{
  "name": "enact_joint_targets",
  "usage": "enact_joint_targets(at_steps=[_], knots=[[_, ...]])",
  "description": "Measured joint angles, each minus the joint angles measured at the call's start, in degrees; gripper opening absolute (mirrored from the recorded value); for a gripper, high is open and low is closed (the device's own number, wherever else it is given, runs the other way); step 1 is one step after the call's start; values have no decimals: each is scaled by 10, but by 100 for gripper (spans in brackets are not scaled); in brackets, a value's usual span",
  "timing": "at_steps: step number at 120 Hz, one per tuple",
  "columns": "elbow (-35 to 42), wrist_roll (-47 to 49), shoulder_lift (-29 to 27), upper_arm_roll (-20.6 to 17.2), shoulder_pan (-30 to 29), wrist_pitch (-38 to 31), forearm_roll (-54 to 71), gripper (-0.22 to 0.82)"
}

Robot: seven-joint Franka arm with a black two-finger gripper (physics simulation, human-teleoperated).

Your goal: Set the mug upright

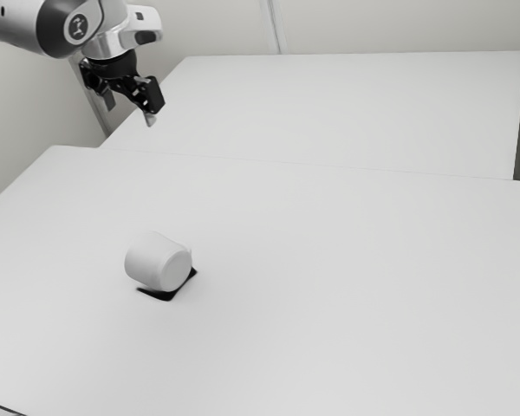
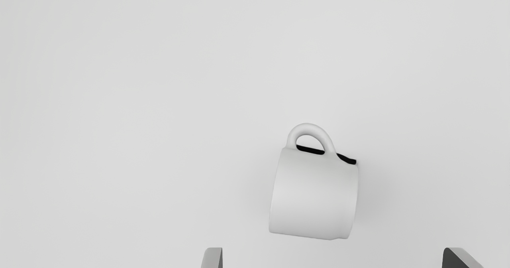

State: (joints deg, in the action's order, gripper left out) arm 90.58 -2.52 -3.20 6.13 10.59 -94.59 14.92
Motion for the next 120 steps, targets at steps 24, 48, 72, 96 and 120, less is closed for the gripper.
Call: enact_joint_targets(at_steps=[24,48,72,96,120], knots=[[4,3,2,3,-6,-8,1,60],[23,3,1,7,-91,-19,-62,60],[38,-4,48,5,-236,1,-172,60],[2,-46,155,5,-249,13,-239,60],[-22,-119,231,5,-297,37,-300,60]])
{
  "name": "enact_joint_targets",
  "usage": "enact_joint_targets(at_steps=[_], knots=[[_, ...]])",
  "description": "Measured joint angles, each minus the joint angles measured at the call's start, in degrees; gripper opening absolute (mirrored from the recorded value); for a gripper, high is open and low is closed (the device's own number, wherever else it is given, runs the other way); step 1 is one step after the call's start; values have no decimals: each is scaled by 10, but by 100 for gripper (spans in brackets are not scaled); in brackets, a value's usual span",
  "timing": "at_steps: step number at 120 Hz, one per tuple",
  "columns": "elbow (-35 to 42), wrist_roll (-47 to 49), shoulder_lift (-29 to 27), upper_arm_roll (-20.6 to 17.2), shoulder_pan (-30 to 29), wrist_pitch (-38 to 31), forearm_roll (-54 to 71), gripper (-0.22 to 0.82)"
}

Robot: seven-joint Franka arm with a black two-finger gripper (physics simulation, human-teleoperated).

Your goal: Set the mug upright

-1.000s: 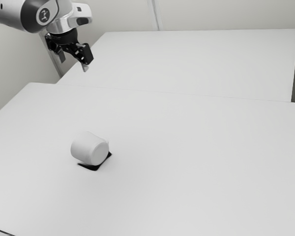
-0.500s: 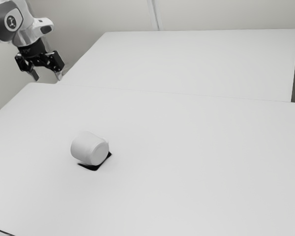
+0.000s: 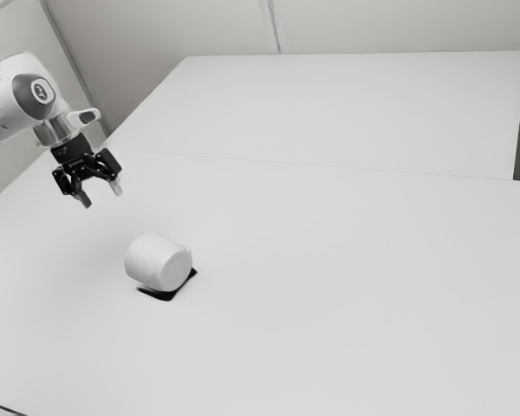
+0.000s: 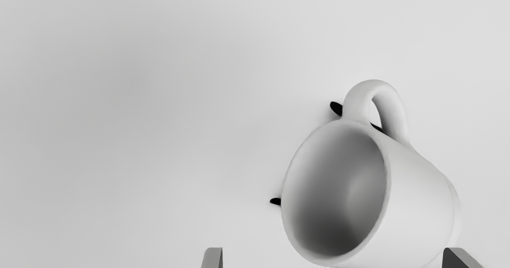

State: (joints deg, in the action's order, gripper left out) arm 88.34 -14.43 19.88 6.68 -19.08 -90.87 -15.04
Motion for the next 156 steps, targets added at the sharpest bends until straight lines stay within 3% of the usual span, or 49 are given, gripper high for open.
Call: enact_joint_targets(at_steps=[17,33,89,144,148,156], knots=[[-41,-52,74,-2,-38,40,-42,60],[-53,-94,109,-6,-52,63,-92,60],[3,-129,118,-5,-43,189,-176,60],[45,-101,123,-5,-13,216,-237,60],[46,-98,123,-5,-12,216,-240,58],[45,-92,123,-5,-8,216,-238,42]])
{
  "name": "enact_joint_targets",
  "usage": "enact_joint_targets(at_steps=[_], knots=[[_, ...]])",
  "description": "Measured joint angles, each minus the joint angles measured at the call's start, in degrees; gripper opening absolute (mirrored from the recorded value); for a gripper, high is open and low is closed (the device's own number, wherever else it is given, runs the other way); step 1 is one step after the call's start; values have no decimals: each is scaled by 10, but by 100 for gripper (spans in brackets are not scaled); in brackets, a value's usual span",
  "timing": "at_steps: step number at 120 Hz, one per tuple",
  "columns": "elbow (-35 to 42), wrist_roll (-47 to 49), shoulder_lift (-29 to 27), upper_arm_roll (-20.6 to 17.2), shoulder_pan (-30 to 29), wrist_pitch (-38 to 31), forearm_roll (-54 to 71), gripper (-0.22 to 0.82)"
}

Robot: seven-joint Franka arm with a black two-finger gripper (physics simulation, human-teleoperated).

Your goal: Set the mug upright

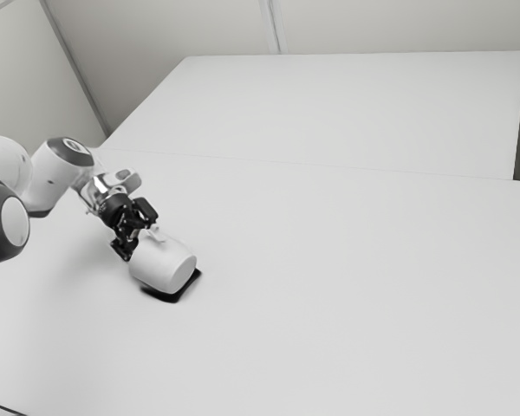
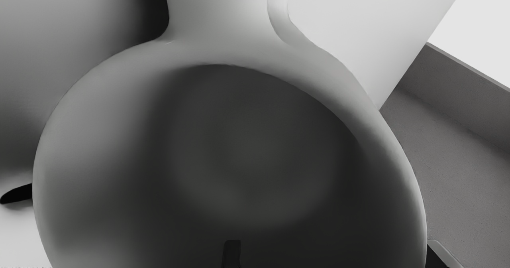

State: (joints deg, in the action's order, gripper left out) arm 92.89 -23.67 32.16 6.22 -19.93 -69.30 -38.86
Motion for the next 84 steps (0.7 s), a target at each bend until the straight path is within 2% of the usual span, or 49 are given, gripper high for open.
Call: enact_joint_targets(at_steps=[9,17,30,43,60,84], knots=[[-2,6,0,0,3,0,5,22],[-5,11,0,0,4,0,11,8],[-13,18,-1,-1,4,-2,18,-5],[-22,25,-3,-1,3,-2,23,-11],[-25,32,-10,0,10,-4,30,-14],[-14,40,-106,-2,87,-78,139,-16]])
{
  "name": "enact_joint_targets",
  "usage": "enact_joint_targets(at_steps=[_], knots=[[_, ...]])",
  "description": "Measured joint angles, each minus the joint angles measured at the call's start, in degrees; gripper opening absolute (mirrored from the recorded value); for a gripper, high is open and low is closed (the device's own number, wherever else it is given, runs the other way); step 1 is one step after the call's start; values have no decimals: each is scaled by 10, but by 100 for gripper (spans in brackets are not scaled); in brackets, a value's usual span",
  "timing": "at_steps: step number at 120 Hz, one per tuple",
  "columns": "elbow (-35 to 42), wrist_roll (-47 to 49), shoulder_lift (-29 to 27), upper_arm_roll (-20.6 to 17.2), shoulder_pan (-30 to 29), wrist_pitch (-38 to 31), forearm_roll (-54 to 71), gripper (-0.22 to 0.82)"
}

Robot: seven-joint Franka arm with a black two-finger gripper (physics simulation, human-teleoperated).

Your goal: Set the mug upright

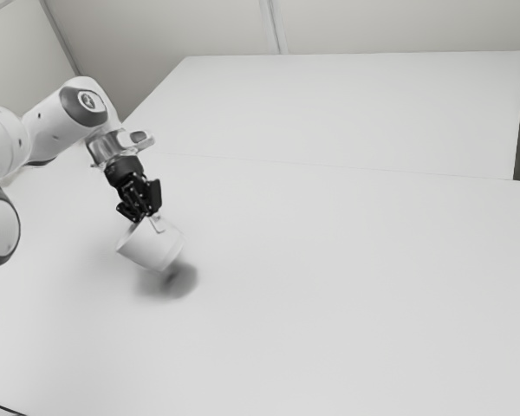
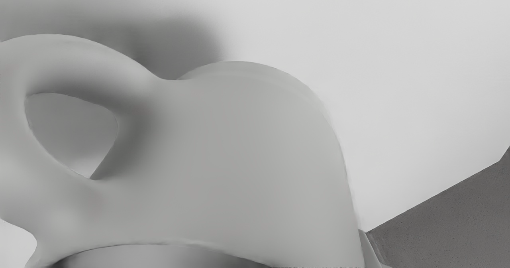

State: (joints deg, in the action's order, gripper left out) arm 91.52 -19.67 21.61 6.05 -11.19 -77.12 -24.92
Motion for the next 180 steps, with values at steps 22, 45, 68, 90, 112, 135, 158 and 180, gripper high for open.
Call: enact_joint_targets(at_steps=[22,45,68,90,112,135,158,180], knots=[[92,11,-69,-4,66,-137,98,-17],[144,36,-84,-16,84,-269,130,-17],[176,87,-99,-39,100,-325,169,-17],[194,156,-124,-48,117,-324,229,-17],[194,227,-128,-60,121,-282,253,-17],[188,286,-109,-70,124,-261,262,-17],[179,329,-78,-72,125,-257,265,-16],[178,359,-62,-73,130,-264,266,-16]])
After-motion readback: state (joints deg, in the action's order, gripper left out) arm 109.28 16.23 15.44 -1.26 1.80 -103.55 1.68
